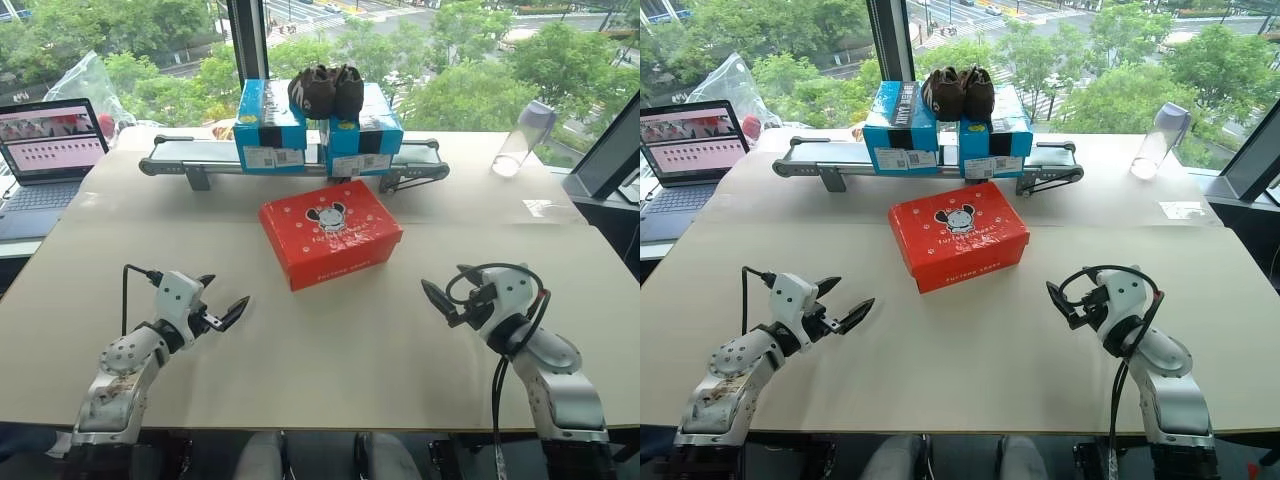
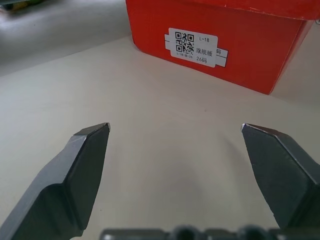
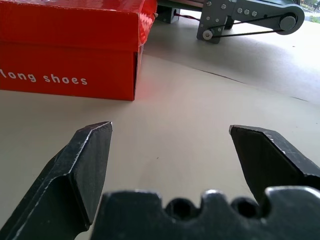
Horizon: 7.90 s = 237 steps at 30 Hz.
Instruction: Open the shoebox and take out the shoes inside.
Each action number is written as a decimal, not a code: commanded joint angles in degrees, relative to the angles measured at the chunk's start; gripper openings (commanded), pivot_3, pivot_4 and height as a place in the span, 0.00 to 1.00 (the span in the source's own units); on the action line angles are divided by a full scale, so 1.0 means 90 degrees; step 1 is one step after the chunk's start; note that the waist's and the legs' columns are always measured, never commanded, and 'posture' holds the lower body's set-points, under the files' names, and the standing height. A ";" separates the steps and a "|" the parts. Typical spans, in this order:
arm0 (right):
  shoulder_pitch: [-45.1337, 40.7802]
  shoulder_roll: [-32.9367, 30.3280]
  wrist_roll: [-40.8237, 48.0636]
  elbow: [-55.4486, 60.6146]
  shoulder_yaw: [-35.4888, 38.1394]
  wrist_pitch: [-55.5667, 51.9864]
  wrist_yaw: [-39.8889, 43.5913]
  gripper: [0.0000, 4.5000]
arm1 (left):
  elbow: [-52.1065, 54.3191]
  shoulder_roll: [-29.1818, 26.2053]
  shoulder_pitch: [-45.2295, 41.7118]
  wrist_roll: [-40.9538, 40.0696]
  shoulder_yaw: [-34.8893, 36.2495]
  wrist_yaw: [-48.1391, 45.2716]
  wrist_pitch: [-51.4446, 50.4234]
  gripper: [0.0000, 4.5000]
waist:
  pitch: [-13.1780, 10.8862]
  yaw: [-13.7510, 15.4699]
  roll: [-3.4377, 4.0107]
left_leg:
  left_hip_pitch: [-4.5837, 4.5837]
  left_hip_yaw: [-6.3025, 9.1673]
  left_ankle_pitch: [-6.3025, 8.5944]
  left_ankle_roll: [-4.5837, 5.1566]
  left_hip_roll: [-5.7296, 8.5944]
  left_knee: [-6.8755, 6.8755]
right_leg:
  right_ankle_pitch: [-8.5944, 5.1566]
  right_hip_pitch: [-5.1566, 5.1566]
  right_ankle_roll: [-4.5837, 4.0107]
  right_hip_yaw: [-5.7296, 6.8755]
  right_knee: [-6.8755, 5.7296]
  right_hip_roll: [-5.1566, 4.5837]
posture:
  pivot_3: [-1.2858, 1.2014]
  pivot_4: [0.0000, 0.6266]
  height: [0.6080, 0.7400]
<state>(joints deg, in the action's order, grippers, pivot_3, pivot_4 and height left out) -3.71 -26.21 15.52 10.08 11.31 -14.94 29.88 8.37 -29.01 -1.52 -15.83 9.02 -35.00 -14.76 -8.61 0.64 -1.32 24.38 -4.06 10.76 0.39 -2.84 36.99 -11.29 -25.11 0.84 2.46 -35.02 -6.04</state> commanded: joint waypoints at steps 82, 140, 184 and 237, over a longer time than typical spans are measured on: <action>-0.2925 0.0647 -0.0679 -0.1787 -0.1306 0.0035 0.1029 0.01 | 0.2759 0.1638 -0.0352 0.1232 -0.1089 0.2368 -0.2471 0.00 | -0.0025 -0.0165 -0.0037 | 0.0001 -0.0005 -0.0005 0.0006 -0.0008 0.0009 | 0.0053 0.0000 0.0036 -0.0026 -0.0005 0.0029 | 0.52 0.24 1.00; -0.2817 0.0715 -0.1101 -0.2019 -0.2136 -0.0344 0.1030 0.01 | -0.1478 0.0714 -0.1832 0.1128 -0.1189 0.0111 0.0981 0.00 | -0.0030 -0.0081 -0.0046 | 0.0008 0.0013 -0.0006 0.0005 -0.0010 0.0012 | 0.0061 -0.0004 0.0004 -0.0031 -0.0006 0.0056 | 0.52 0.24 1.00; -0.1702 -0.3087 0.1703 0.1301 -0.0056 -0.3953 0.3280 0.00 | 0.1335 -0.3754 -0.1289 -0.3514 0.1880 -0.3288 -0.3319 0.30 | -0.0055 -0.0005 -0.0057 | -0.0002 0.0026 -0.0002 -0.0009 -0.0016 0.0007 | -0.0010 -0.0007 -0.0026 -0.0028 -0.0009 0.0059 | 0.52 0.24 1.00; -0.2472 -0.2205 0.2483 0.1035 -0.1954 -0.3851 0.4047 0.00 | 0.2210 -0.5574 -0.0996 -0.4175 0.3127 -0.4983 -0.4299 0.99 | -0.0095 -0.0019 -0.0042 | -0.0010 0.0026 0.0008 -0.0031 -0.0016 0.0011 | -0.0028 -0.0010 -0.0026 -0.0050 -0.0034 0.0084 | 0.52 0.24 1.00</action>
<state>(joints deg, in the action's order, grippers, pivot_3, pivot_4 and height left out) -23.29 -45.76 33.60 15.76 -10.16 -47.42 66.03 27.93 -79.17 -10.49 -53.80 34.98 -79.85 -53.76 -9.47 0.46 -1.70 24.27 -3.83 10.84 0.12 -2.99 37.08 -11.54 -25.21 0.60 2.00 -35.36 -5.28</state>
